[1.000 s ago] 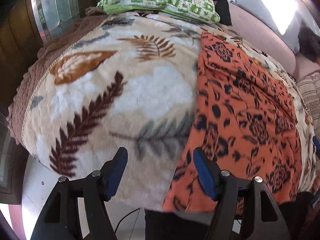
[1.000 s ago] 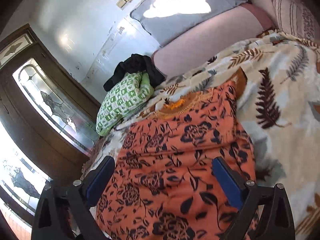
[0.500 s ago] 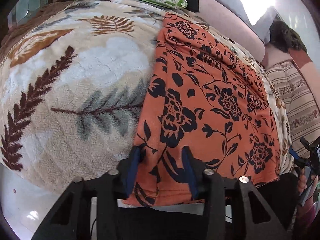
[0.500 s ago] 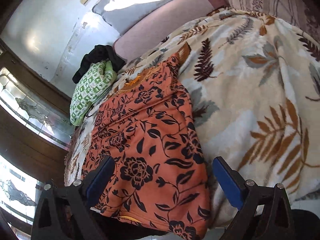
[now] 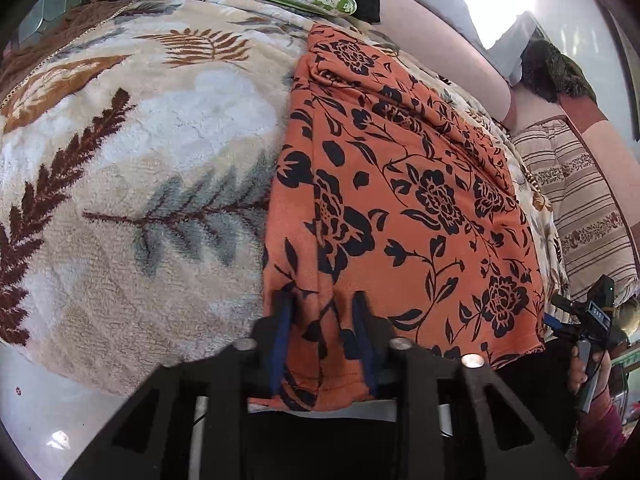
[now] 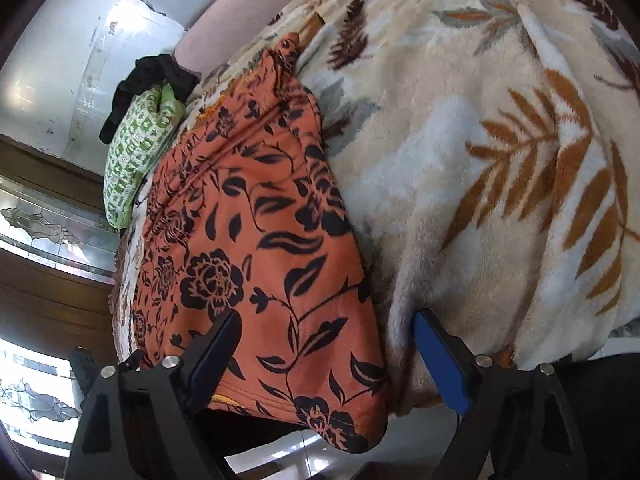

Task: Fold small clothes
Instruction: 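Grasp the blouse hem with the left tool while the right tool grasps the hem too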

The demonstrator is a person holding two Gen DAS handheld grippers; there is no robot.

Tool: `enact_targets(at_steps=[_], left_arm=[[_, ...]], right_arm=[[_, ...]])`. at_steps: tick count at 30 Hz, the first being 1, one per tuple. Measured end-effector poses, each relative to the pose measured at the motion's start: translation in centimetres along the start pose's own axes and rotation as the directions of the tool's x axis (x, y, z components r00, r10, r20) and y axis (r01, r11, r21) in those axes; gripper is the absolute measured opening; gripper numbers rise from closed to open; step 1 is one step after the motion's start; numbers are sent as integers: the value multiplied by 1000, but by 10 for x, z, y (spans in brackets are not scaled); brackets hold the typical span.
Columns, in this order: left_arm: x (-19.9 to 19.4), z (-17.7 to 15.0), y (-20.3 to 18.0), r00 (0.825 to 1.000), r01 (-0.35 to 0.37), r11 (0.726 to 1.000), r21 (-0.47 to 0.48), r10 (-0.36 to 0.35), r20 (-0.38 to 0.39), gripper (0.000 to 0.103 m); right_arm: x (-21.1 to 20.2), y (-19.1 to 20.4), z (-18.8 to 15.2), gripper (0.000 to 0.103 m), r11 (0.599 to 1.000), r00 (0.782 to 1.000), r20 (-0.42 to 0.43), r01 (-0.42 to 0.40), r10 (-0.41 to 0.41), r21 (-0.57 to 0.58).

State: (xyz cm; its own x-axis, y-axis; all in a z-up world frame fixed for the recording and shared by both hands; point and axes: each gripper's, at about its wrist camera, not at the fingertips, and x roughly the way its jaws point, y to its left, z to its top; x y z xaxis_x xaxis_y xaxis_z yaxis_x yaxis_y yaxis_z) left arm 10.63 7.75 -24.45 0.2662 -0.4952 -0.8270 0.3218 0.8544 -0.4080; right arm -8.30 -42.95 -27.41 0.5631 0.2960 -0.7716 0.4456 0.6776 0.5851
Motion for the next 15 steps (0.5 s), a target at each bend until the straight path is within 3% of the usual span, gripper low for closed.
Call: enact_targets(at_steps=[9,15], left_arm=[[-15,1,-4,998,56,998,3,-56,36,5],[-28,1,7,996,49,998,-35,-47,72,6]], right_arm=[[5,17,-18,84,998,998,-52,16,-19,-64],[5,29,-23,79,994,999,-50,13,-18,-111]])
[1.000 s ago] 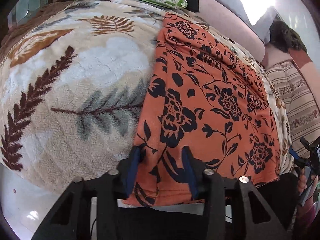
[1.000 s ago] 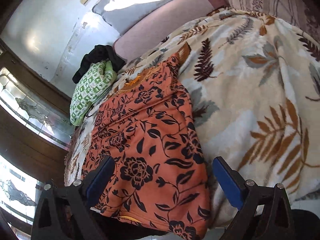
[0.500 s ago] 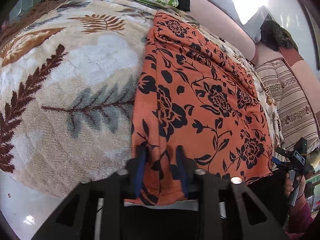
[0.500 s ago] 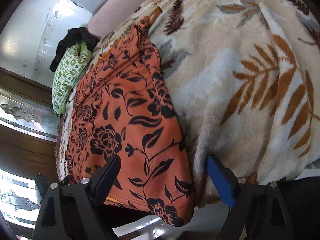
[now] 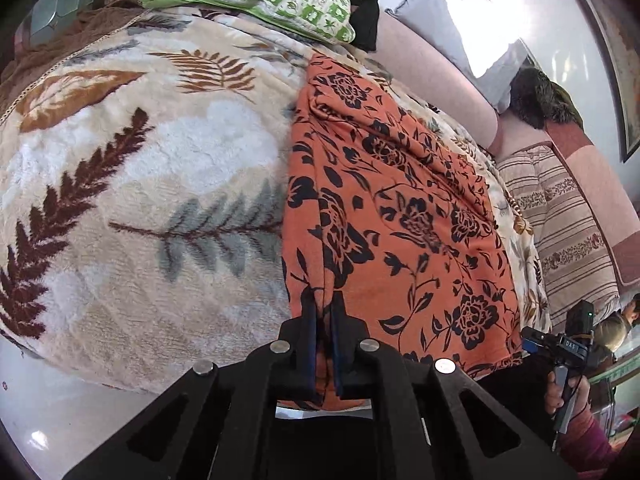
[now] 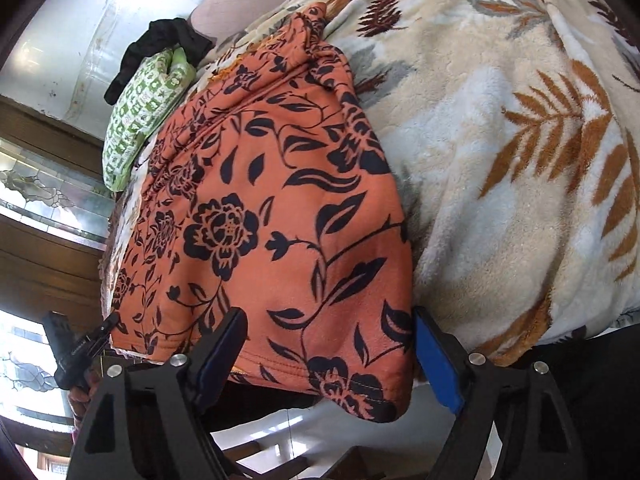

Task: Fold small clothes
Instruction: 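Grasp the blouse hem with the left tool while the right tool grasps the hem too, then lift the hem with both tools and fold it toward the collar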

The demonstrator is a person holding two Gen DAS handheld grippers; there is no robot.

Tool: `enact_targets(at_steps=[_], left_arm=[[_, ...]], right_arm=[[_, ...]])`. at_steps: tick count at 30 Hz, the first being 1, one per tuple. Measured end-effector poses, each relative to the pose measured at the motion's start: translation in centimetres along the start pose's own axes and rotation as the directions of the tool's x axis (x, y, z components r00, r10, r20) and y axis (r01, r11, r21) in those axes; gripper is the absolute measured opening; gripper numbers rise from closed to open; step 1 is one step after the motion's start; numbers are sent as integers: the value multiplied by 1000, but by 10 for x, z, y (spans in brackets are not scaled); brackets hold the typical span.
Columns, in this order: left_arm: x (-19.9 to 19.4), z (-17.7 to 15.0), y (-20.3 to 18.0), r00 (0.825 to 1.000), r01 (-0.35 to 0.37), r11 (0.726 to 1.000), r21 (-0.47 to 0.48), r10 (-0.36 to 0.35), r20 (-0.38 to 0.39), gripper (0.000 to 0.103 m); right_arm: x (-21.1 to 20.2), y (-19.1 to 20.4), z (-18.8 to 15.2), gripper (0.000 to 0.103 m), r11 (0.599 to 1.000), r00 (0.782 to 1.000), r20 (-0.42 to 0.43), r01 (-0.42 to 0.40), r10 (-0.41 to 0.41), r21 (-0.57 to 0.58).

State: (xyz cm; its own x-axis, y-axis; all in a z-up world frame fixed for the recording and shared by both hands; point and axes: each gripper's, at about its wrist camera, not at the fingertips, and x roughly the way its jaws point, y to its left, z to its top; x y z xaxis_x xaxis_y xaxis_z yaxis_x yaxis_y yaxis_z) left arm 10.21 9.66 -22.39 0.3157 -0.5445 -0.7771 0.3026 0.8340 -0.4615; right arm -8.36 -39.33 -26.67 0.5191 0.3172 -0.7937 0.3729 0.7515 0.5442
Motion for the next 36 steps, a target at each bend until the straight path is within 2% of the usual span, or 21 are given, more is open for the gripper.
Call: enact_targets(at_steps=[1,2,3,5,6,9,11,12,13,14,18,19,20,21,22,24,29,30,32,34,36], left_arm=[[3,-2,0,1000,-21,1000,6,21,-14,6],[8,-3,-1,998,-52,999,13,52,-32,7],[12,-5,-2,995,-85,996,19,86,-47,8],[19,-8,-1,987,-140,990,25,142,-79,24],[22,-10,-1,983,-160,987,28,161,-89,36],[24,-13,-2,982,-171,984,39,174,-79,39],[23,-13,-4,980,-179,982,53,183,-76,30],[23,-13,-4,980,-178,982,59,182,-80,14],[23,-14,-5,982,-165,984,62,170,-86,10],[23,-14,-5,982,-162,985,64,167,-84,9],[20,-13,-1,989,-121,992,27,123,-81,6],[19,-12,2,991,-112,994,10,112,-79,6],[16,-12,6,991,-107,994,-3,107,-75,6],[12,-12,9,991,-116,993,-7,115,-69,5],[9,-12,12,989,-132,991,-5,132,-62,5],[0,-12,18,984,-169,986,0,169,-50,5],[-21,-14,31,974,-218,975,30,220,-52,4],[-25,-18,31,969,-240,970,42,242,-56,0],[-29,-27,39,951,-300,952,59,303,-66,0],[-34,-37,53,955,-286,958,24,287,-77,0],[-43,-40,58,963,-269,963,-8,269,-15,0]], right_arm=[[-1,4,0,62,1000,1000,-1,-7,7,-22],[1,8,-1,36,999,1000,-7,-3,3,-46],[2,11,-2,31,998,1000,-6,10,-11,-63],[4,13,-3,31,997,1000,-7,29,-29,-76],[6,13,-3,31,997,999,-13,32,-33,-71],[4,10,-1,32,999,999,-21,23,-24,-37],[5,6,0,37,1000,999,-29,22,-22,1],[5,4,-1,42,1000,999,-31,23,-22,16],[5,3,-2,66,999,999,-31,21,-20,34],[5,1,-4,81,998,999,-27,27,-25,49],[10,2,-6,81,999,999,-35,37,-36,22],[11,5,-7,76,998,997,-40,60,-61,-13],[12,7,-7,59,994,994,-35,99,-101,-40],[13,9,-8,46,984,987,-33,157,-160,-80],[11,10,-9,19,971,977,-26,205,-210,-119],[7,11,-12,8,968,976,-25,212,-217,-136],[-8,24,-16,7,921,949,16,309,-314,-236],[-12,22,-16,6,915,943,16,325,-331,-237],[-19,18,-15,6,929,954,12,294,-299,-224],[-24,11,-16,6,953,975,7,217,-220,-211],[-26,3,-13,7,979,991,-7,133,-135,-152]])
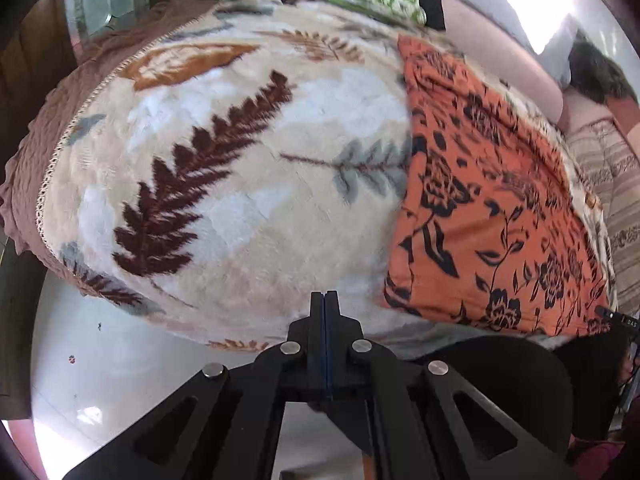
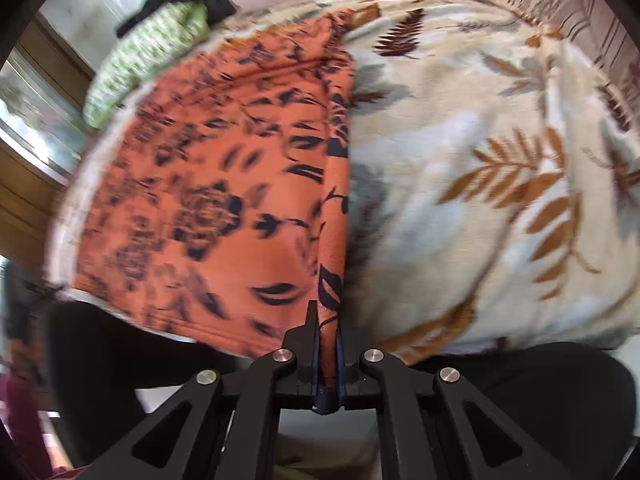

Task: Fold small clothes
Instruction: 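Lift the hem with both tools and fold it toward the collar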

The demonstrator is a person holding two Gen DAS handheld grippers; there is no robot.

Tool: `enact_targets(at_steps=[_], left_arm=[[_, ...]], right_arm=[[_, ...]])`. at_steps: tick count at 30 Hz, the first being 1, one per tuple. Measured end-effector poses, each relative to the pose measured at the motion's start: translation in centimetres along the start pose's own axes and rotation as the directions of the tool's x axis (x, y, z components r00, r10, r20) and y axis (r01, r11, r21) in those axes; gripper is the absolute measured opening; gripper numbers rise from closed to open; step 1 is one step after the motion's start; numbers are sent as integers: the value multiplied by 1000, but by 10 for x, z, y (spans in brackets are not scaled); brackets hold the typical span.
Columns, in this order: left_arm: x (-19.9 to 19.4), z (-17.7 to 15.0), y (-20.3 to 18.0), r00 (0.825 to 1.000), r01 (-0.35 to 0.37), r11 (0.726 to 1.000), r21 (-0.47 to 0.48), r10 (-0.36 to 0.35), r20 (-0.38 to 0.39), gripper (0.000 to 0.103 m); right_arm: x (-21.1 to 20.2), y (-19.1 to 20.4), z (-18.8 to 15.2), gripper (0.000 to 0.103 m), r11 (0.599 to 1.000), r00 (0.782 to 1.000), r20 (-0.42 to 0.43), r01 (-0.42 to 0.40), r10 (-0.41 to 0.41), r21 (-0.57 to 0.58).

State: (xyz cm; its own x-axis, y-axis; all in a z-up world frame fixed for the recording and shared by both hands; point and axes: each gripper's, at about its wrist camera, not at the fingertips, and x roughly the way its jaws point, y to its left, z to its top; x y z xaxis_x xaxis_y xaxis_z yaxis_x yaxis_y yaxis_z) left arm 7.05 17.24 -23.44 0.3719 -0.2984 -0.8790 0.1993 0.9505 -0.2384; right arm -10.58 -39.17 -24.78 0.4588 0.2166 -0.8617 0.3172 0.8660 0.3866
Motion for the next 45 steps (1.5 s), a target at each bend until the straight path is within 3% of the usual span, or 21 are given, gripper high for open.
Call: enact_targets(at_steps=[3,4,5,6,7,9,11,14,16,17,18,19,23,28,30,33,38,45], left_arm=[[-13,6,1,991,114,992,-58,-110,76,2],[-14,10,-3,987,136,989,-53,-131,92,12],[-15,14,-8,985,144,989,-38,-140,99,24],[-13,18,-14,986,135,991,-20,-132,99,60],[-9,21,-19,989,113,994,-9,-112,100,80],[1,26,-30,988,133,991,19,-134,82,80],[14,30,-38,987,160,986,47,-160,15,80],[40,31,-47,990,126,990,62,-122,-64,80],[46,31,-49,990,127,990,58,-123,-69,65],[43,31,-52,990,129,989,78,-124,-62,52],[42,31,-54,986,155,984,94,-148,-73,18],[42,31,-55,982,178,979,94,-170,-87,10],[44,30,-63,985,155,976,150,-140,-104,10],[56,39,-56,970,208,975,74,-196,-145,20],[56,40,-61,971,203,975,85,-189,-149,20],[56,40,-62,968,209,975,75,-196,-159,9],[40,50,-56,957,266,964,28,-261,-126,6],[-6,106,-58,926,376,926,-3,-376,-8,6]], right_arm=[[9,-17,5,10,977,989,-24,-137,143,166],[12,-16,5,10,971,988,-32,-141,150,195],[15,-17,6,10,968,988,-39,-138,149,208],[18,-17,7,10,970,989,-53,-127,141,205],[21,-16,7,10,972,989,-60,-122,137,199],[25,-13,7,10,973,989,-64,-121,136,197],[32,-13,9,11,972,988,-73,-121,138,202],[40,-13,8,12,972,989,-66,-119,135,201],[38,-17,6,12,972,988,-67,-122,138,202],[38,-17,7,12,972,988,-68,-123,140,202],[38,-18,7,12,972,988,-71,-124,140,201],[38,-19,7,12,972,987,-74,-124,142,201],[38,-22,6,14,966,986,-73,-134,153,220],[37,-24,4,16,958,982,-67,-159,179,238],[35,-23,5,16,962,980,-79,-161,182,221],[29,-16,6,14,968,977,-110,-162,185,191],[15,-9,15,11,963,972,-97,-195,216,186],[-21,-13,60,11,872,907,34,-413,420,261]])
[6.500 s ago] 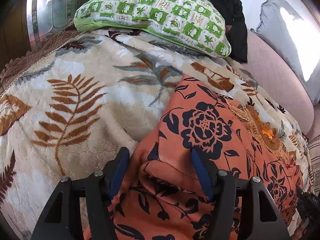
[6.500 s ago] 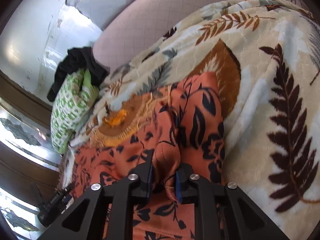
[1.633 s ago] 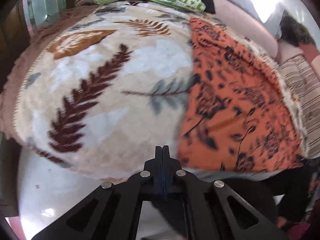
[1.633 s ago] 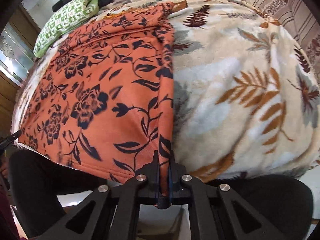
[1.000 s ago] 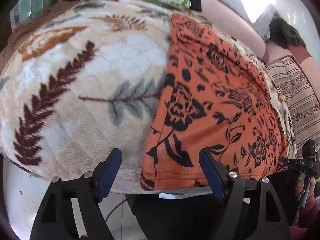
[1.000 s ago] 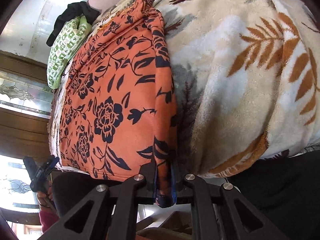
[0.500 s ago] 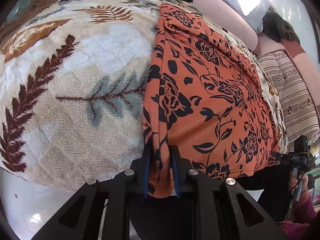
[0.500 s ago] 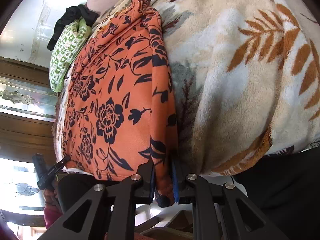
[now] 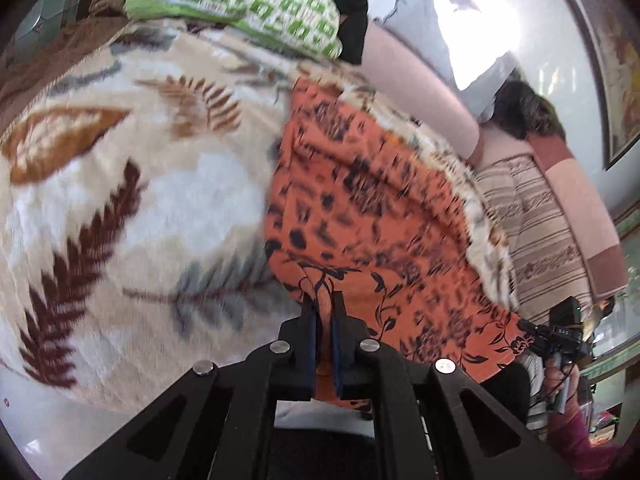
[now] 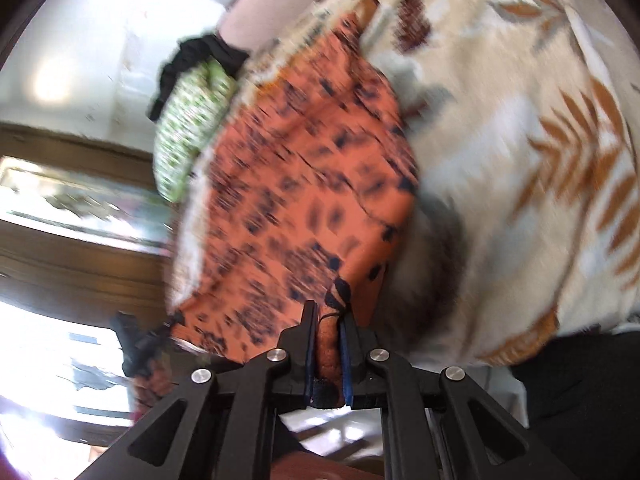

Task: Fold small clothes
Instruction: 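Lift the hem with both tools and fold it toward the collar, then lower the folded hem onto the blouse and open both tools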

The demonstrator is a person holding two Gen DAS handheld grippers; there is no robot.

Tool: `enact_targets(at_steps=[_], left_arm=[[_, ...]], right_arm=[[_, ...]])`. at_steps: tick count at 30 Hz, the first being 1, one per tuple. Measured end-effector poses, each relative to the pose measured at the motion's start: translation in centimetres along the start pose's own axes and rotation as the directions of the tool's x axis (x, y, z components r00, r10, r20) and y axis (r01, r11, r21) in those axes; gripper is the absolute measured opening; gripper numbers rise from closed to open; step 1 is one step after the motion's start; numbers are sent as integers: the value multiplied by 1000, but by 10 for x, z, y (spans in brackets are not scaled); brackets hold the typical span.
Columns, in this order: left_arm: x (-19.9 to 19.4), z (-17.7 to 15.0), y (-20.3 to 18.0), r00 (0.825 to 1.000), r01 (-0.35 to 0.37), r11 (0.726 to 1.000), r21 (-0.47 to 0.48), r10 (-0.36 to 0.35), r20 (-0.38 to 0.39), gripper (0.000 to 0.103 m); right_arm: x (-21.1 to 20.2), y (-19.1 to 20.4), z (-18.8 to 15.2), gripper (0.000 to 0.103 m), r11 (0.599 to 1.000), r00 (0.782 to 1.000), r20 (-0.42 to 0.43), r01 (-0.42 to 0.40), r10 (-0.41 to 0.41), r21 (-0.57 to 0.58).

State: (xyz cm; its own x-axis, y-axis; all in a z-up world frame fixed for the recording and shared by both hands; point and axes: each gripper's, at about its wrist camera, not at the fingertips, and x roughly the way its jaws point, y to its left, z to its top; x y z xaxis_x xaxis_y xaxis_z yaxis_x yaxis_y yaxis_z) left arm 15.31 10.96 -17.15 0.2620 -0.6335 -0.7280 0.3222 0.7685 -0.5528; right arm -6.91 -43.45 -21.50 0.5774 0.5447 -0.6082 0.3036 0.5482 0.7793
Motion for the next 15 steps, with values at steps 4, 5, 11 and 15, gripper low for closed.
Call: enact_targets(at_steps=[4,5,11,15], left_arm=[[-9,50,-10,999,31,999,-6,-31,36,6],[-6,65,-14,999,33,999,-7,-33,43,6],[38,168,-30,999,4,1000,-25,-3,48,6],[73,197,-39,999,4,1000,-28,-3,42,6]], right_arm=[[-12,23,45,10,997,995,66,-69,70,-15],[-14,29,59,10,996,992,91,-83,84,-22],[-8,57,167,10,994,969,224,-100,107,-41],[19,66,208,11,996,983,185,-3,20,-92]])
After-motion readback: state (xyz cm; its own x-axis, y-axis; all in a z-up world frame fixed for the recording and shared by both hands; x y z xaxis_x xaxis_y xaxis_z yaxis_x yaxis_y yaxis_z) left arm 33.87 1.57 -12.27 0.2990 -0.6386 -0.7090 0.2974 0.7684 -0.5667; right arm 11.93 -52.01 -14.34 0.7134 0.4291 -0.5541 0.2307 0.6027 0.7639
